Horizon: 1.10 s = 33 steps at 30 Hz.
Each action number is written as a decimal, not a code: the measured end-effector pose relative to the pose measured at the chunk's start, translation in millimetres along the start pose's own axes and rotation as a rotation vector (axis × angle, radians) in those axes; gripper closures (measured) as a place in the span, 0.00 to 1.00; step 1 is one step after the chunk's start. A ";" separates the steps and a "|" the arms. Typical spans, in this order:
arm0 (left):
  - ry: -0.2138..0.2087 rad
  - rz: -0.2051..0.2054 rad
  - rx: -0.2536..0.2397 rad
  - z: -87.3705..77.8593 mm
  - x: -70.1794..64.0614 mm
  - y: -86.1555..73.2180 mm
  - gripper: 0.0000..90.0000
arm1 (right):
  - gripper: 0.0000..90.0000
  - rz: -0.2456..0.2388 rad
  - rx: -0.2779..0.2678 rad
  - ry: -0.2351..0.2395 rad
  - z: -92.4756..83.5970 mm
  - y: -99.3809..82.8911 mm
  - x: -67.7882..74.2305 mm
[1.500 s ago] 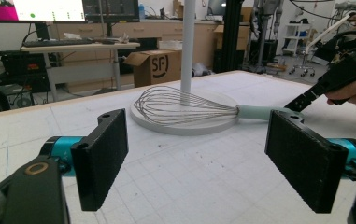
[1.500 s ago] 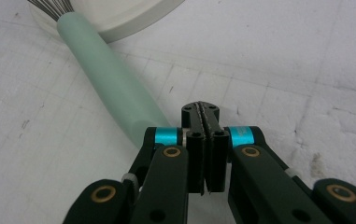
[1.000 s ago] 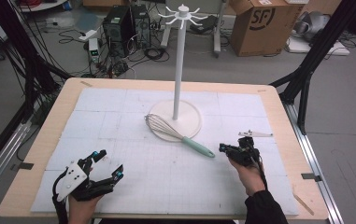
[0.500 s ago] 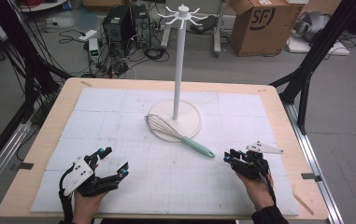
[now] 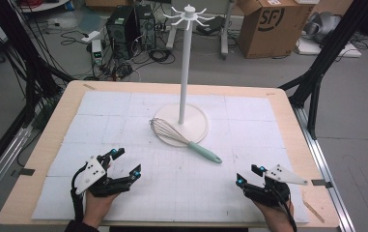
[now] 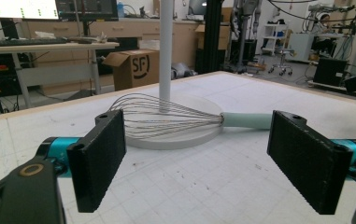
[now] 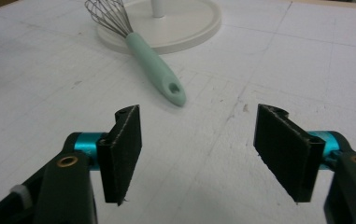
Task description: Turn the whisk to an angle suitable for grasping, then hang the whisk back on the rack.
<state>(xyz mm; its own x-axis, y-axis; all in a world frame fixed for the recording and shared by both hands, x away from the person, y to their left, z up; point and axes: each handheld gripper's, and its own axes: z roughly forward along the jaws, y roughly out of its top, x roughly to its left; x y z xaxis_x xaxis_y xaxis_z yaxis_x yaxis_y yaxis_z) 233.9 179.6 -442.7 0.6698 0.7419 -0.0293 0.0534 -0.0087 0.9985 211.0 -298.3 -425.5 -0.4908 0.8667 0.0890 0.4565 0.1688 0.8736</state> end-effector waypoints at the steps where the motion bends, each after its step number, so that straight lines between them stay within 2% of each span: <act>1: -0.002 -0.011 -0.007 0.5 0.0 0.0 0.22 | 0.33 -0.011 -0.010 0.001 -2.9 -2.7 2.1; 7: -0.018 -0.045 -0.010 4.5 2.7 0.0 0.22 | 0.27 -0.067 -0.054 0.047 -18.0 -19.1 11.0; 11: -0.046 -0.067 0.004 8.5 5.6 0.8 0.22 | 0.26 -0.034 -0.074 0.081 -23.7 -18.8 8.9; 15: -0.093 -0.028 0.020 17.6 9.6 11.9 0.20 | 0.25 -0.035 -0.074 0.084 -23.0 -19.0 7.4; 19: -0.152 0.023 0.069 30.5 12.5 23.7 0.21 | 0.26 -0.034 -0.080 0.079 -24.4 -19.1 6.7; 21: -0.196 0.024 0.090 38.9 12.5 28.7 0.21 | 0.26 -0.032 -0.079 0.078 -24.7 -19.3 5.7; 23: -0.217 0.032 0.106 46.4 11.5 33.0 0.21 | 0.26 -0.028 -0.079 0.076 -24.9 -19.7 5.0; 25: -0.259 0.035 0.122 57.8 10.9 39.2 0.22 | 0.26 -0.024 -0.082 0.079 -25.4 -19.7 4.2; 28: -0.330 0.038 0.139 72.5 13.9 45.1 0.30 | 0.26 -0.019 -0.089 0.081 -26.4 -19.7 2.5; 30: -0.348 0.032 0.167 83.1 17.1 50.0 0.32 | 0.26 -0.005 -0.089 0.085 -26.6 -19.6 2.1; 33: -0.371 0.061 0.195 97.2 19.8 59.2 0.32 | 0.26 -0.003 -0.093 0.087 -27.0 -19.4 1.6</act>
<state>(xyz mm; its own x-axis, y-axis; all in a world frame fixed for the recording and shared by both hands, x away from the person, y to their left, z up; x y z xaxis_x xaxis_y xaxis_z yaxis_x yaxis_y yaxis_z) 322.3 128.6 -388.5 0.8953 0.4449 -0.0205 0.1207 -0.1982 0.9727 181.3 -312.9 -429.3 -0.5563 0.8217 0.1239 0.3862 0.1237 0.9141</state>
